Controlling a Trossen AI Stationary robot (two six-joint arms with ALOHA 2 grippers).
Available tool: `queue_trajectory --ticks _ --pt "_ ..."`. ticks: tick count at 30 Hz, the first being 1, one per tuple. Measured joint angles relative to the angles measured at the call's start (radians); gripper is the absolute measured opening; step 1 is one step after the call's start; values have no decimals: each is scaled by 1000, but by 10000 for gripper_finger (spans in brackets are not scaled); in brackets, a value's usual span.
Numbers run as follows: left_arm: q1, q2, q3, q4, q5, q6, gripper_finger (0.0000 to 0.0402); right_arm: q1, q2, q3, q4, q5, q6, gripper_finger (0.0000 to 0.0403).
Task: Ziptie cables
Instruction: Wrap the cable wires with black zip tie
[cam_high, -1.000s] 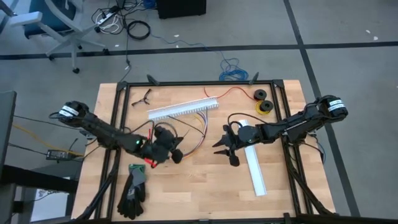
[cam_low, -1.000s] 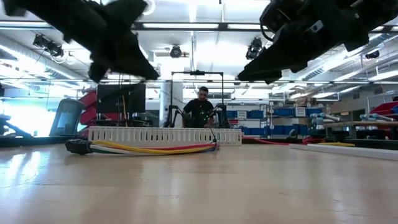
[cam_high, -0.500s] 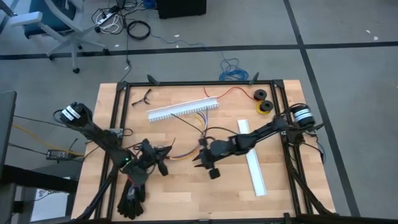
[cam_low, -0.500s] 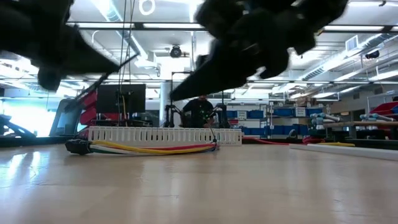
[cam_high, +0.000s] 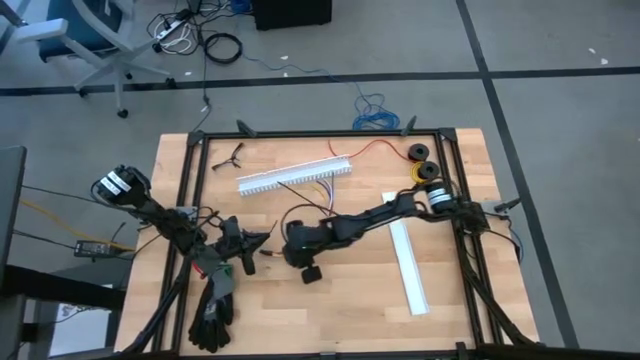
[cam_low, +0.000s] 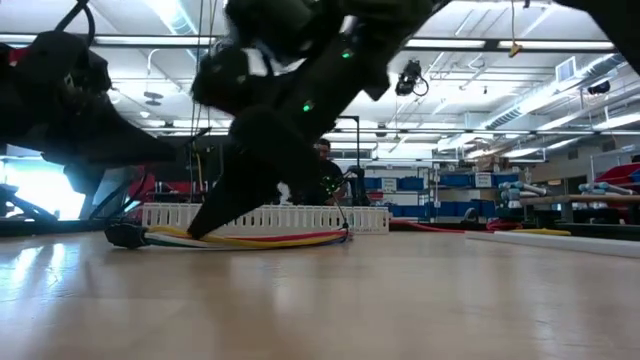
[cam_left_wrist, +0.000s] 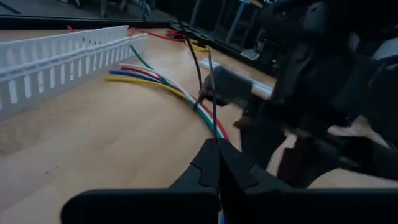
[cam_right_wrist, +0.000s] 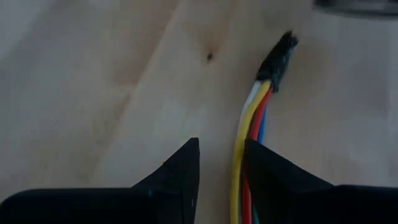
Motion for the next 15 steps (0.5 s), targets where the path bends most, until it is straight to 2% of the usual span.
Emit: queue_trajectory --ticks 4,8,10,13,15 --pt "0 0 -3 1 17 12 0 -6 62 97 -77 3 0 114" --pt "0 0 -3 0 35 21 0 -8 75 107 -78 40 -2 107" --pt "0 0 -3 0 35 22 0 -8 75 107 -77 47 -2 84" --pt "0 0 -3 0 29 22 0 -12 75 107 -74 54 2 24" --pt "0 0 -3 14 26 20 0 -12 75 107 -74 71 9 10"
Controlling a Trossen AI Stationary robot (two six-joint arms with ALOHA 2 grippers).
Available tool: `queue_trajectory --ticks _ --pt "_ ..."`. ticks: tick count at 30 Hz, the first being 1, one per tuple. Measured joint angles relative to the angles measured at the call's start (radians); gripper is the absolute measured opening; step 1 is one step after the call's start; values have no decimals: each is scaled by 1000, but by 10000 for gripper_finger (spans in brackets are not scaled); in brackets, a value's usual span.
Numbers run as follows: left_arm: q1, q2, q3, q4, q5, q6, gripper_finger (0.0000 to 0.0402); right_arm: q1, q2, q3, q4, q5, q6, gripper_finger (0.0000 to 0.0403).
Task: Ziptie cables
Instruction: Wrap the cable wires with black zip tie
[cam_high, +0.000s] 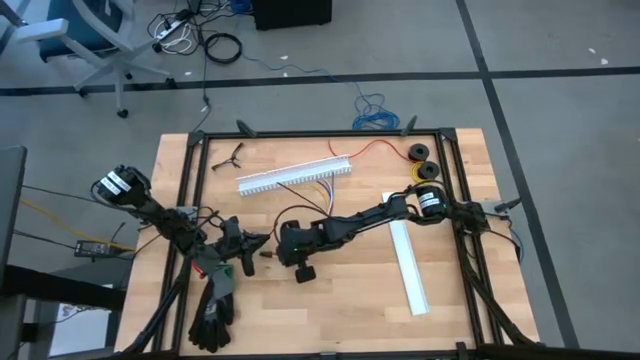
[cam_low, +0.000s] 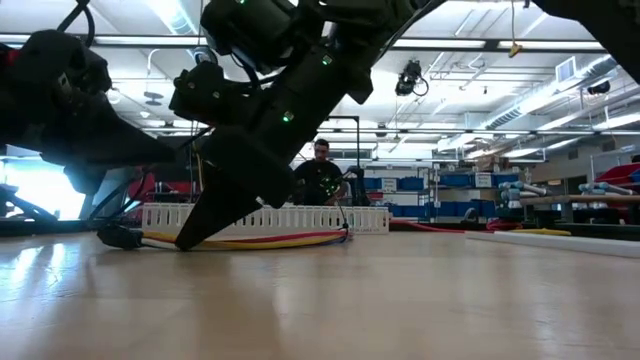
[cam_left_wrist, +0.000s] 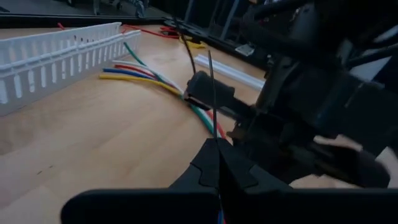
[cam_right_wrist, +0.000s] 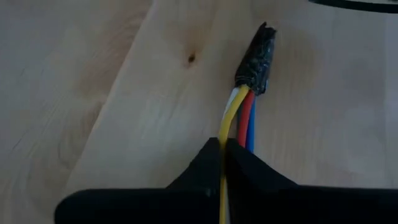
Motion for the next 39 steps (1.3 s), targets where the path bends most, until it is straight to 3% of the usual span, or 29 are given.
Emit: queue_trajectory --ticks 6,11,18,23,29,33,39 --pt "0 0 0 47 -1 -18 0 14 -7 -1 -19 58 8 4" --pt "0 0 0 46 -3 -83 0 32 -29 -3 -41 198 -17 2" --pt "1 0 1 108 -46 -96 0 73 -38 -3 3 239 -75 1" --pt "2 0 1 114 -60 -150 0 119 -39 -3 44 419 -158 1" --pt "9 0 30 115 -66 -183 0 133 -41 -3 87 461 -219 0" --pt "11 0 44 115 -44 -184 0 132 -45 -3 31 574 -202 0" --pt "18 0 45 140 -41 -184 0 129 -51 -3 34 562 -218 0"
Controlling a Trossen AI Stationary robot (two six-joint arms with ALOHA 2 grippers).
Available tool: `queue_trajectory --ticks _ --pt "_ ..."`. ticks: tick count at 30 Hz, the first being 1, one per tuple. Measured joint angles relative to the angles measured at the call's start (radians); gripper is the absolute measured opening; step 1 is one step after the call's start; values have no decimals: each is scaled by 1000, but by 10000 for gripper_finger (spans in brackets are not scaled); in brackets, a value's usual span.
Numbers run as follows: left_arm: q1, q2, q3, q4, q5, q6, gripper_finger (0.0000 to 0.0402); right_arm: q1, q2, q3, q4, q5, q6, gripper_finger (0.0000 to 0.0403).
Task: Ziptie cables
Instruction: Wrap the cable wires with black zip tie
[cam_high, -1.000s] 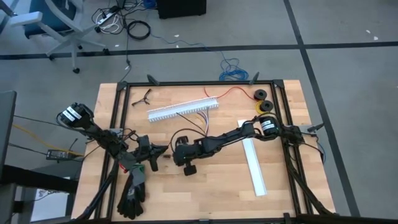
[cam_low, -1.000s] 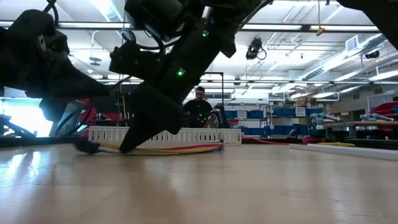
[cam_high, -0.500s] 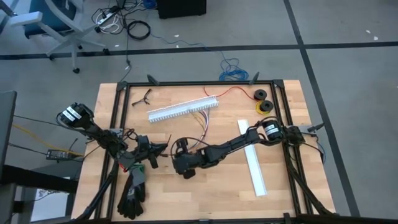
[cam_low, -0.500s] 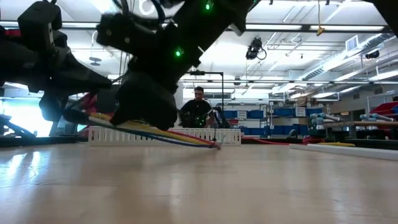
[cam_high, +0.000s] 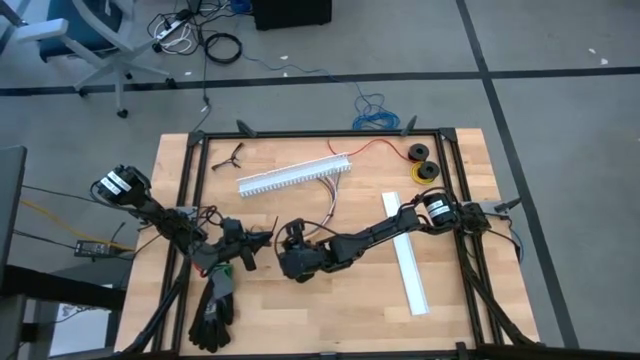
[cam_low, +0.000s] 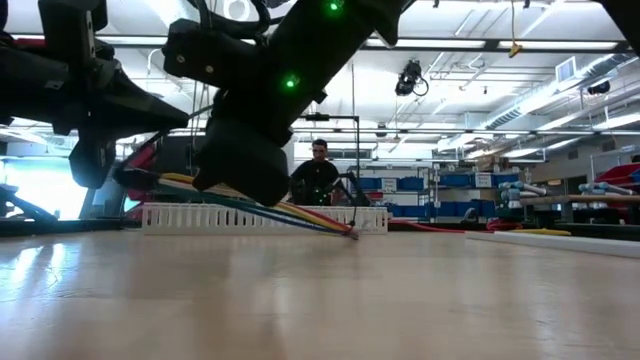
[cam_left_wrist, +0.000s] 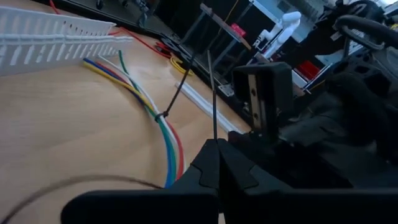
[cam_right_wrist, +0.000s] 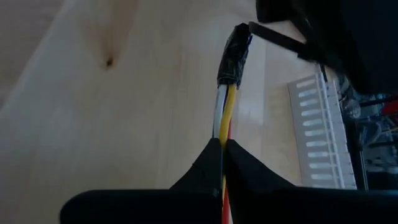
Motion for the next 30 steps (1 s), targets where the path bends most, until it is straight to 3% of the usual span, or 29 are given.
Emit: queue_trajectory --ticks 14,22,30 --pt "3 0 0 -2 48 -27 0 0 0 0 -24 64 -10 0" --pt "30 0 7 -2 29 -39 0 1 0 0 80 -76 -42 0" --pt "111 0 52 -13 43 -2 17 -10 0 0 83 -85 -70 0"
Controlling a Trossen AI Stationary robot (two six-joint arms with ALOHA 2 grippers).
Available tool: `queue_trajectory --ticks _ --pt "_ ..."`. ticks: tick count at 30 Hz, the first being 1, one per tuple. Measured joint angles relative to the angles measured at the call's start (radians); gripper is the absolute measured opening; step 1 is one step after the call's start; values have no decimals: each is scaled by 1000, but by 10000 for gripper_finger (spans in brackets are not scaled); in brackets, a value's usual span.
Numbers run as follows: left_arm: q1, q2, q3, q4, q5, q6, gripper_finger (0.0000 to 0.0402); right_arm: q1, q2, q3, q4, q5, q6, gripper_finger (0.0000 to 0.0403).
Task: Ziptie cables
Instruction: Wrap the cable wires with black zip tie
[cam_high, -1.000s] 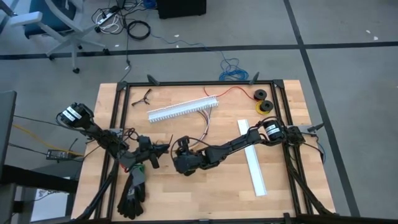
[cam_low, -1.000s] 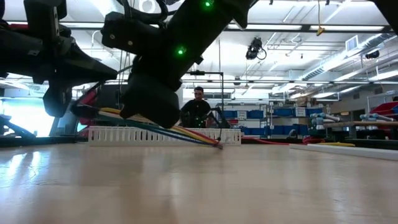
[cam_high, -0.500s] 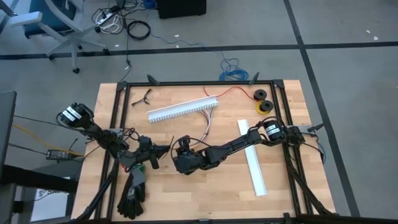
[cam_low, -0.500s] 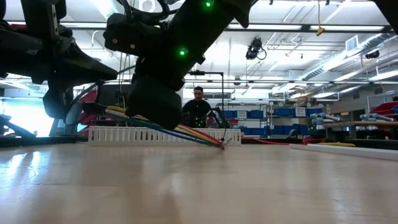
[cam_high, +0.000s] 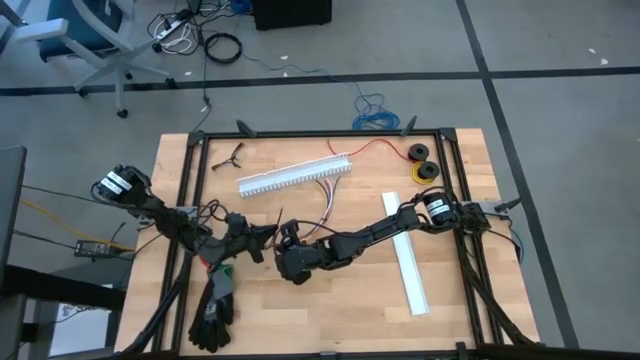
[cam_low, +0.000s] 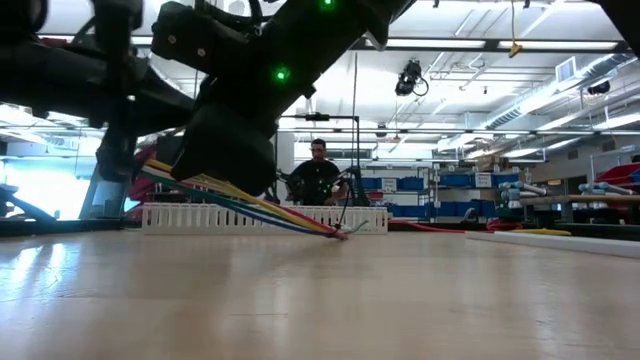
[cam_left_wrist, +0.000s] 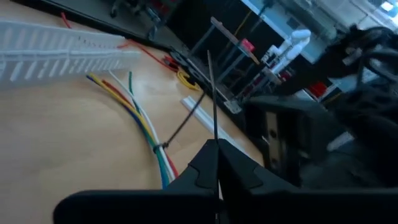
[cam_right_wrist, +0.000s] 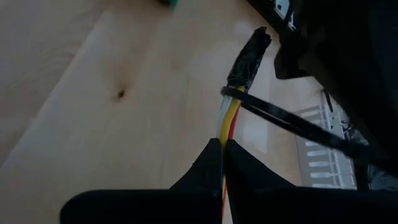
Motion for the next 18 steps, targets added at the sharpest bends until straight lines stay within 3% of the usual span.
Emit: queue_trajectory --ticks 8,18 --pt "87 0 63 -165 177 -52 70 -5 0 0 15 1 1 0" --pt "91 0 64 -165 193 -20 117 -4 0 0 -42 8 39 0"
